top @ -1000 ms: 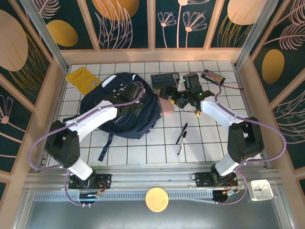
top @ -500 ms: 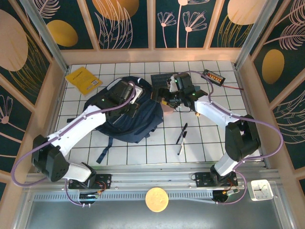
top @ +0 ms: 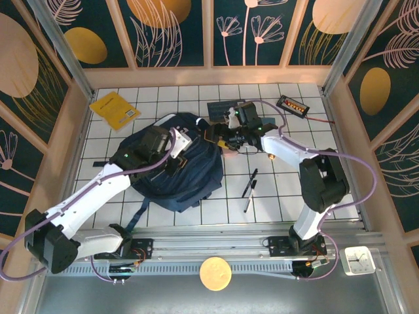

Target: Pack the student bag

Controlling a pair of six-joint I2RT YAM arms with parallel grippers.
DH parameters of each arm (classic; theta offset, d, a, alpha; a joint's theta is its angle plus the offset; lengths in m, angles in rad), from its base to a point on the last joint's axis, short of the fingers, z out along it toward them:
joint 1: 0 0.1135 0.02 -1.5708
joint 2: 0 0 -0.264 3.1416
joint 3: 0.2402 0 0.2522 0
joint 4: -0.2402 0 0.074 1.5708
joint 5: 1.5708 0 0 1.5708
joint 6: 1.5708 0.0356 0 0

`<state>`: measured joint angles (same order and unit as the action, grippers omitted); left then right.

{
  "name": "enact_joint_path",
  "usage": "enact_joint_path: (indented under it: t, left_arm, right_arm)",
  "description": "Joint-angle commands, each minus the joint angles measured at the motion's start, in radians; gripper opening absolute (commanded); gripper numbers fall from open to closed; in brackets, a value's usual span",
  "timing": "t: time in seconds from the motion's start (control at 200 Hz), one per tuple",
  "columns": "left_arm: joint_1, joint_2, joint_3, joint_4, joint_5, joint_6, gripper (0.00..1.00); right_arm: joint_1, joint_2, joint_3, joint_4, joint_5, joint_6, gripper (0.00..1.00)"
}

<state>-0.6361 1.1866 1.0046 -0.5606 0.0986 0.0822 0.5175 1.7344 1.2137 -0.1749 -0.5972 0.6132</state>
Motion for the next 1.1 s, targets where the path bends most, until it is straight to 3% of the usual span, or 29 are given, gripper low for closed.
enact_joint_path:
  t: [0.0, 0.13, 0.245, 0.38, 0.465, 0.535, 0.701, 0.886, 1.096]
  left_arm:
    - [-0.003, -0.096, -0.019, 0.174, 0.036, 0.099, 0.0]
    - [-0.001, -0.233, -0.113, 0.289, 0.003, 0.156, 0.0]
    - [0.037, -0.284, -0.113, 0.311, 0.035, 0.167, 0.0]
    - [0.154, -0.22, -0.023, 0.21, 0.227, 0.162, 0.0]
    - [0.167, -0.196, 0.025, 0.191, 0.262, 0.183, 0.0]
    - [0.177, -0.173, 0.055, 0.176, 0.286, 0.192, 0.0]
    - [0.187, -0.143, 0.095, 0.13, 0.324, 0.207, 0.0]
    - [0.19, -0.183, 0.079, 0.069, 0.338, 0.246, 0.0]
    - [0.201, -0.225, 0.053, 0.063, 0.326, 0.264, 0.0]
  right_arm:
    - [0.012, 0.02, 0.04, 0.031, -0.054, 0.022, 0.78]
    - [-0.002, -0.04, 0.008, 0.037, -0.014, -0.027, 0.79]
    - [-0.057, -0.153, -0.116, 0.19, -0.038, -0.078, 0.81]
    - [-0.112, -0.312, -0.343, 0.56, -0.113, -0.29, 0.82]
    - [-0.136, -0.358, -0.496, 0.774, -0.275, -0.522, 0.82]
    - [-0.142, -0.337, -0.505, 0.683, -0.34, -0.776, 0.76]
    - [-0.13, -0.266, -0.455, 0.516, -0.397, -1.104, 0.7]
    - [-0.182, -0.223, -0.479, 0.671, -0.391, -1.105, 0.65]
    - [-0.199, -0.196, -0.48, 0.645, -0.367, -1.211, 0.64]
